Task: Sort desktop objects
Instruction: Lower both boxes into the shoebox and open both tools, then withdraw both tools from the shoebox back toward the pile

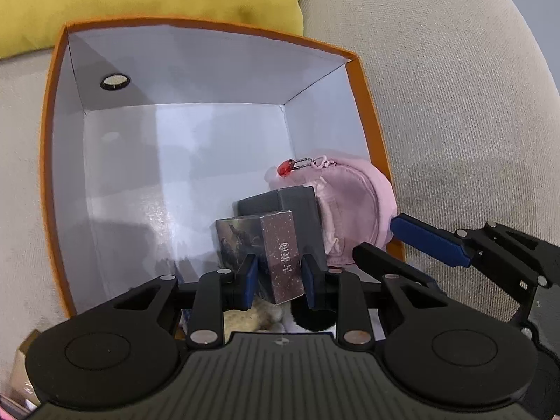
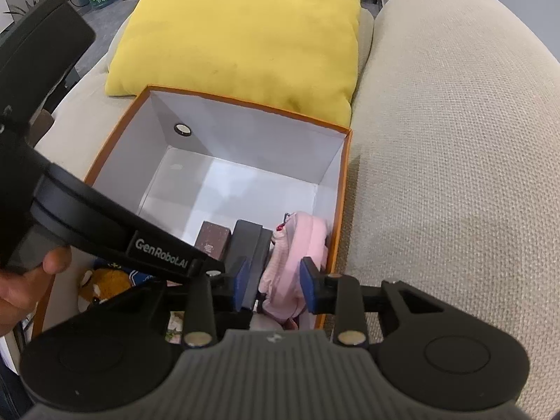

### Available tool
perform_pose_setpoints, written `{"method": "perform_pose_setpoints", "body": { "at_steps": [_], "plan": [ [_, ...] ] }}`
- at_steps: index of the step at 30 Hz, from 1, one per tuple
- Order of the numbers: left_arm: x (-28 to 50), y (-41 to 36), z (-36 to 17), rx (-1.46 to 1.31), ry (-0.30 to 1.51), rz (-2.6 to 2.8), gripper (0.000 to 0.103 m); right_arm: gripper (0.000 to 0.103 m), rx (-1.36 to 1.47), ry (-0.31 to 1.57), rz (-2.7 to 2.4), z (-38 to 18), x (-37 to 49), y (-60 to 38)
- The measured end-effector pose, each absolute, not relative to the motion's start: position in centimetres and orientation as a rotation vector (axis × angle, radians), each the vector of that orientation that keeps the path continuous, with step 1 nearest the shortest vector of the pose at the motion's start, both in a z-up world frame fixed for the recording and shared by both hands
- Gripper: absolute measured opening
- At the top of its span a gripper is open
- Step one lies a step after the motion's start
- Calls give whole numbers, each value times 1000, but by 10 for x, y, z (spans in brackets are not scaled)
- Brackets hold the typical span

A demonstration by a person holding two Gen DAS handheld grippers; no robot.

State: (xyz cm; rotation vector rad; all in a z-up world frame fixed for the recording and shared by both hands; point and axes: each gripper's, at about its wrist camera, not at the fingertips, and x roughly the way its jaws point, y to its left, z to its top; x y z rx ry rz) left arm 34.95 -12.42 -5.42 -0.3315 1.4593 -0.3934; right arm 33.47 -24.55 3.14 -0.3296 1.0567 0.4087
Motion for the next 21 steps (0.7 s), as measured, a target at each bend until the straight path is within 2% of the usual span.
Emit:
{"method": "perform_pose_setpoints", "body": {
  "at_steps": [7, 15, 21],
  "plan": [
    [344, -124, -51, -300, 1438, -381, 31, 34, -349, 1058, 425, 31, 332, -242],
    [334, -115, -20, -250, 1382, -380, 32, 40, -333, 1060, 426, 38, 329, -243],
    [292, -80, 39, -188, 1225, -462, 34, 40, -329, 942, 488, 63, 299, -230]
  ]
}}
